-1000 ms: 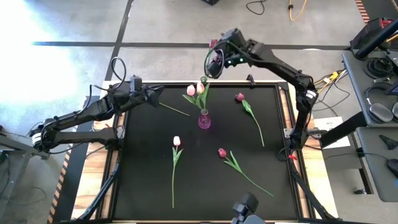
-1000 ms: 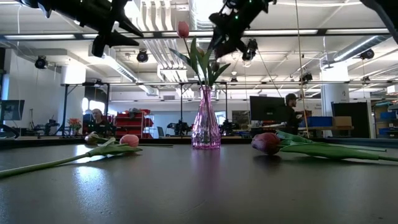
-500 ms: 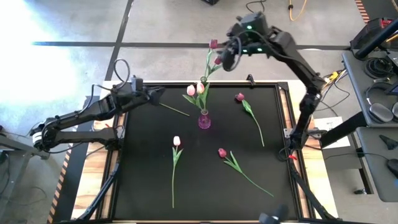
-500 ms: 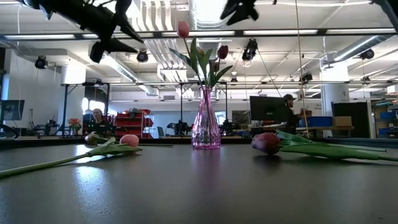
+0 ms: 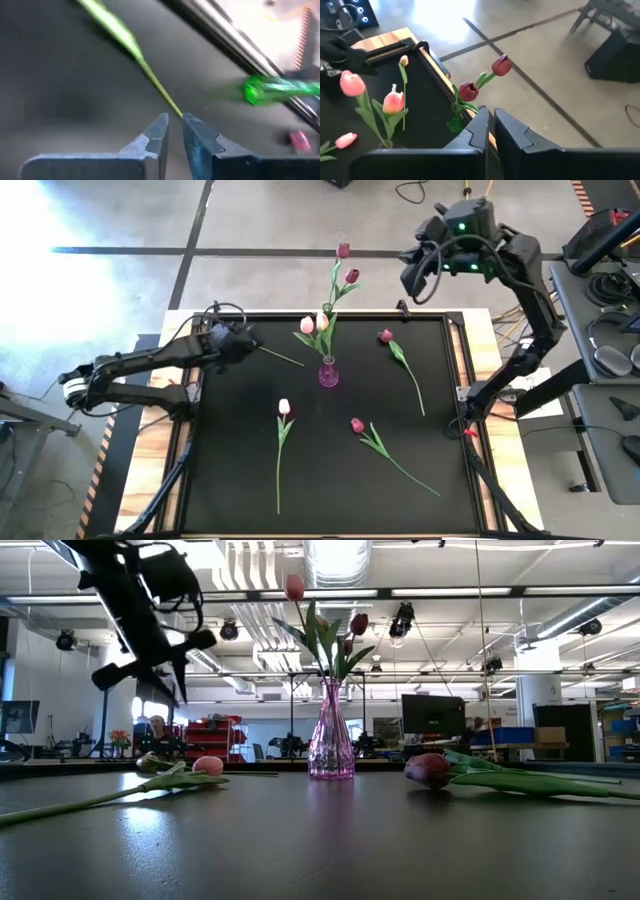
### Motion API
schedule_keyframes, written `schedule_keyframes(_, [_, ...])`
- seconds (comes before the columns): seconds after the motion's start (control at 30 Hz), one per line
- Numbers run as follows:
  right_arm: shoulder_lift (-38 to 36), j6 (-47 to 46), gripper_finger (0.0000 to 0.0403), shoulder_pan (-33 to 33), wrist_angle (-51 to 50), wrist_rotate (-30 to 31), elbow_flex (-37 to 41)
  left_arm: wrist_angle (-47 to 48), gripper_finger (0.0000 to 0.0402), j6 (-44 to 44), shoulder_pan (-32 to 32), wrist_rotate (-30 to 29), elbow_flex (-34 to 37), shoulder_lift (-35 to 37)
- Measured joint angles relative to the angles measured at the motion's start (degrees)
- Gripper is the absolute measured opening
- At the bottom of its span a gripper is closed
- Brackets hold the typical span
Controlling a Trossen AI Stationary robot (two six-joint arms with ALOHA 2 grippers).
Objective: Sort flowers into vase by color
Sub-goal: Put the top pink tulip into the purple vase
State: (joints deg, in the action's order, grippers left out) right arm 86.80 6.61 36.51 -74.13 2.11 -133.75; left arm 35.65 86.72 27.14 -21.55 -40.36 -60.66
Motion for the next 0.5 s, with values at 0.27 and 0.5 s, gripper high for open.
schedule_keyframes(0.27, [-1.07, 6.05, 0.0022, 0.07, -1.07, -0.61, 0.04, -4.91, 0.0116, 3.08, 12.13, 10.16, 0.0, -7.16])
schedule_keyframes(0.5, [-1.23, 10.61, 0.0022, 0.02, -2.54, -0.7, 0.04, -9.72, 0.0173, 4.91, 21.17, 16.64, 0.0, -17.57])
